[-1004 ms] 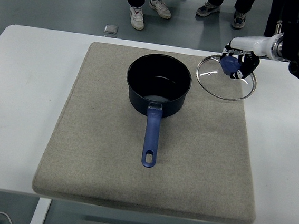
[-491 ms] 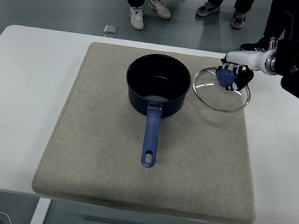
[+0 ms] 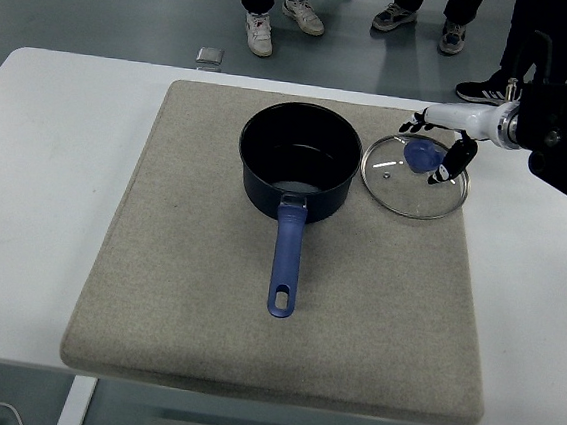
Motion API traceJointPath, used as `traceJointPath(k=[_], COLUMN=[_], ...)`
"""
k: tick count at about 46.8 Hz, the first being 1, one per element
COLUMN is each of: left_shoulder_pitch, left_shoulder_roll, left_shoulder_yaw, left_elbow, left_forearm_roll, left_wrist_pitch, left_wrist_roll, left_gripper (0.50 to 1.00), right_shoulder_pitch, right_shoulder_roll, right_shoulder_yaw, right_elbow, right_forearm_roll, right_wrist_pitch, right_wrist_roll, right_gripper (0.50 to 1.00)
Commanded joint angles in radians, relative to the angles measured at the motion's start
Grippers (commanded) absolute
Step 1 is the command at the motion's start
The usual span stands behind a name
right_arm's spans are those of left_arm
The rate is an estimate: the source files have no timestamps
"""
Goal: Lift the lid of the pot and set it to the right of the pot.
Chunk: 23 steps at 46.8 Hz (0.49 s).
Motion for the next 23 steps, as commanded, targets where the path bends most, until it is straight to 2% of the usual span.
traceJointPath(k=[1, 4, 12, 23], left_shoulder_pitch=[0.000, 0.000, 0.000, 0.000], left_shoulder_roll=[0.000, 0.000, 0.000, 0.000], left_shoulder_yaw=[-0.001, 0.001, 0.001, -0.001], left_elbow=[0.000, 0.000, 0.000, 0.000], left_forearm_roll=[0.000, 0.000, 0.000, 0.000], left_wrist_pitch=[0.000, 0.000, 0.000, 0.000], left_wrist_roll=[0.000, 0.000, 0.000, 0.000], left_gripper=[1.000, 1.000, 1.000, 1.000], right_shoulder_pitch=[0.005, 0.002, -0.033, -0.087], right_shoulder_roll=[-0.004, -0.001, -0.001, -0.005], right_shoulder_yaw=[0.010, 0.048, 0.131, 0.249], right_elbow=[0.000, 0.000, 0.000, -0.012], right_forearm_roll=[0.011, 0.034, 0.123, 0.313], right_wrist_pitch=[0.002, 0.018, 0.071, 0.074], right_wrist_roll=[0.018, 0.038, 0.041, 0.039], right_gripper=[0.903, 0.903, 0.903, 0.903])
